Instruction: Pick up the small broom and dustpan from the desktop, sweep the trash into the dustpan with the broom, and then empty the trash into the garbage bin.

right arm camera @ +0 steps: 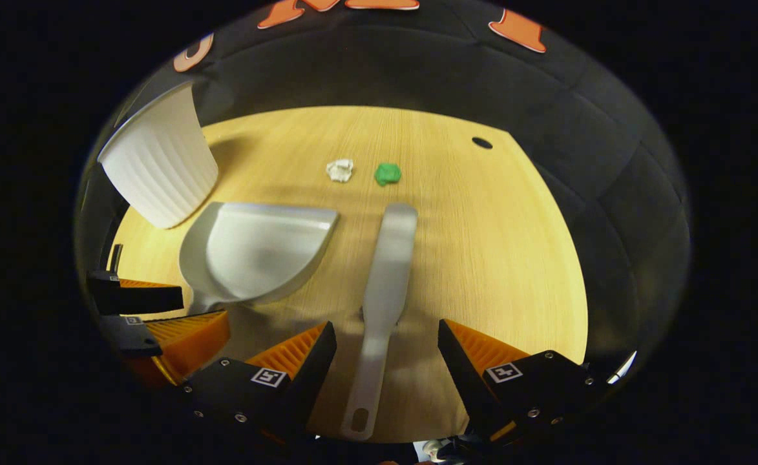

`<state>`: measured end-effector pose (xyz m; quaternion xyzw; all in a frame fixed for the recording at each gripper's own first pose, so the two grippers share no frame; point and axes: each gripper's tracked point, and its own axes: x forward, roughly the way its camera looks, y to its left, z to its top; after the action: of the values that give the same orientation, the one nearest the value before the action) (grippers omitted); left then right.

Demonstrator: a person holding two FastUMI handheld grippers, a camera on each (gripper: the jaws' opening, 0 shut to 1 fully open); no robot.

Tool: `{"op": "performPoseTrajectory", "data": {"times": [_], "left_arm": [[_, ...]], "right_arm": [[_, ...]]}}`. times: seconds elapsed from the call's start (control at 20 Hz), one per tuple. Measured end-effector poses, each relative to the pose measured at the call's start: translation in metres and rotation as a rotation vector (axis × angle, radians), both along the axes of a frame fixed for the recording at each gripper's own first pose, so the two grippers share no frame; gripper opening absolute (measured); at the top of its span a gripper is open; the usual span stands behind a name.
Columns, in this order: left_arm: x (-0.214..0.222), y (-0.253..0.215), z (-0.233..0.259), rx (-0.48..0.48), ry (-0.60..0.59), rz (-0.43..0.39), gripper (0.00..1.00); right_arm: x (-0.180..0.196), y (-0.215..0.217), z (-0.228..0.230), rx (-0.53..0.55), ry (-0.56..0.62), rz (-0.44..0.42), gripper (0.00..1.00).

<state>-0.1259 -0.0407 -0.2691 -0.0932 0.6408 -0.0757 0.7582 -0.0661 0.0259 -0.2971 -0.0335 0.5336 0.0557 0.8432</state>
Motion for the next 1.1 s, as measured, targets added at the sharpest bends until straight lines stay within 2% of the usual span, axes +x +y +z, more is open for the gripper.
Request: {"op": "performPoseTrajectory", "data": {"times": [0.15, 0.25, 0.5, 0.65, 0.7, 0.75, 0.8, 0.85, 0.95, 1.0, 1.05, 1.1], "left_arm": [[-0.004, 0.005, -0.01, -0.003, 0.127, 0.011, 0.96], [-0.01, 0.0, -0.019, -0.011, 0.196, 0.034, 0.97], [-0.004, -0.004, -0.039, 0.031, 0.266, 0.0, 0.96], [0.004, -0.008, -0.047, 0.041, 0.277, 0.014, 0.93], [0.005, -0.008, -0.046, 0.036, 0.282, 0.013, 0.81], [0.003, -0.006, -0.048, 0.04, 0.296, 0.012, 0.8], [0.004, -0.005, -0.05, 0.041, 0.304, 0.014, 0.7], [0.005, -0.002, -0.053, 0.051, 0.312, 0.025, 0.64], [0.004, -0.001, -0.053, 0.043, 0.323, 0.015, 0.39], [0.004, -0.001, -0.053, 0.046, 0.322, -0.001, 0.39], [0.005, -0.002, -0.053, 0.043, 0.32, -0.011, 0.37], [0.006, -0.001, -0.052, 0.039, 0.316, -0.024, 0.35]], "right_arm": [[-0.002, -0.006, -0.016, -0.042, 0.057, 0.014, 0.96], [-0.003, -0.004, -0.025, -0.033, 0.092, -0.004, 0.96], [0.012, -0.002, -0.04, -0.052, 0.118, -0.002, 0.96], [0.018, -0.001, -0.039, -0.046, 0.137, -0.012, 0.85], [0.02, -0.002, -0.048, -0.044, 0.136, -0.015, 0.81], [0.021, 0.0, -0.046, -0.033, 0.147, -0.018, 0.75], [0.021, 0.002, -0.048, -0.021, 0.154, -0.017, 0.71], [0.023, 0.003, -0.048, -0.016, 0.156, -0.016, 0.62], [0.026, 0.006, -0.048, -0.019, 0.155, -0.007, 0.45], [0.026, 0.007, -0.049, -0.018, 0.157, -0.001, 0.48], [0.027, 0.007, -0.049, -0.01, 0.16, -0.003, 0.31], [0.027, 0.007, -0.048, -0.003, 0.167, -0.007, 0.38]]}}
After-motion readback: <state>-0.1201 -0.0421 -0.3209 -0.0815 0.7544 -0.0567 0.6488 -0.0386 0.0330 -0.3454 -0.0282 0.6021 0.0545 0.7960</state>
